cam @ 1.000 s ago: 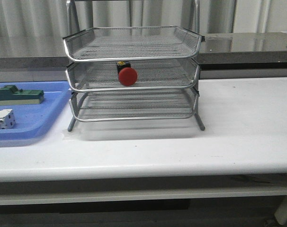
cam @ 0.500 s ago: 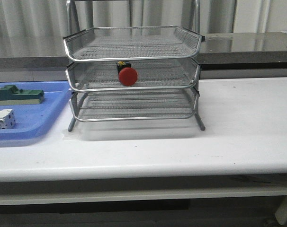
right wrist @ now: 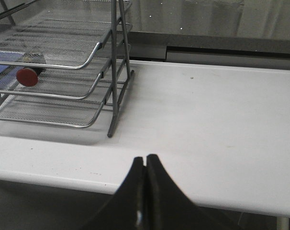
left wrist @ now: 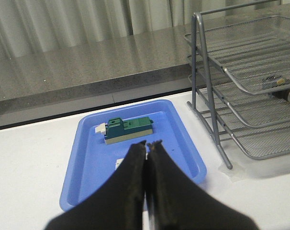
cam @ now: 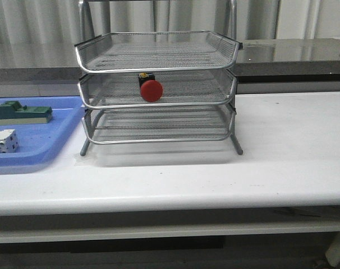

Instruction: Place button on rack with both arms

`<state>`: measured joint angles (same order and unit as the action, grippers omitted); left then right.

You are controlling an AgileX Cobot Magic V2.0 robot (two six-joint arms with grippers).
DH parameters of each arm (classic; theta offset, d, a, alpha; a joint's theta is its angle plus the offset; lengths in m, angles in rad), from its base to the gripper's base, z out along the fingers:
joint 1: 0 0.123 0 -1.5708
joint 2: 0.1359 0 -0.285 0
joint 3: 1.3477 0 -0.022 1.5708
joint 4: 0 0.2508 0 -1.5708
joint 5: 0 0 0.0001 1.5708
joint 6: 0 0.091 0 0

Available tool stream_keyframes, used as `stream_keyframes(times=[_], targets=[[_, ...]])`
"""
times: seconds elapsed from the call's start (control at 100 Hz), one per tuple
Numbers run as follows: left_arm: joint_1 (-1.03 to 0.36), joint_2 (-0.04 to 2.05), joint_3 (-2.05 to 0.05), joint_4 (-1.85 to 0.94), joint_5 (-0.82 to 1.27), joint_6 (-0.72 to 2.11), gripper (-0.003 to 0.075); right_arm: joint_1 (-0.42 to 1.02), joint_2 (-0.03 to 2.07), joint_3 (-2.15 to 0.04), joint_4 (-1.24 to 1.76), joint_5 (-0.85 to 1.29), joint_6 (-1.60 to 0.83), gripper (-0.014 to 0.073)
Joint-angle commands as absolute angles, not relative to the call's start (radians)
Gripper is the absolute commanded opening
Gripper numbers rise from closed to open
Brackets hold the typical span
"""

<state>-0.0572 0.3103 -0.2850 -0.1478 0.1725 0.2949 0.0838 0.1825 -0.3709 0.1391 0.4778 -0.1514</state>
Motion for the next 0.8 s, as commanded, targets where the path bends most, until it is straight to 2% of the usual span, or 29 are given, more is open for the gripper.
stream_keyframes(times=[0.0,0.36,0.54,0.79], targets=[[-0.056,0.317,-0.312,-0.158,0.087,0.283,-0.0020,0.077,0.160,-0.358,0.121,0.361,-0.154,-0.0057],[-0.056,0.317,-0.312,-0.158,0.087,0.283,-0.0020,0.077,-0.020,-0.087,0.072,0.124,-0.020,-0.0057],[-0.056,0.317,-0.312,-0.158,0.087,0.283,-0.0020,0.077,-0.030,0.010,0.072,0.027,0.024,-0.0057],[-0.056,0.317,-0.312,-0.158,0.087,0.283,-0.0020,0.077,-0.030,0.010,0.072,0.036,0.033,-0.0057]])
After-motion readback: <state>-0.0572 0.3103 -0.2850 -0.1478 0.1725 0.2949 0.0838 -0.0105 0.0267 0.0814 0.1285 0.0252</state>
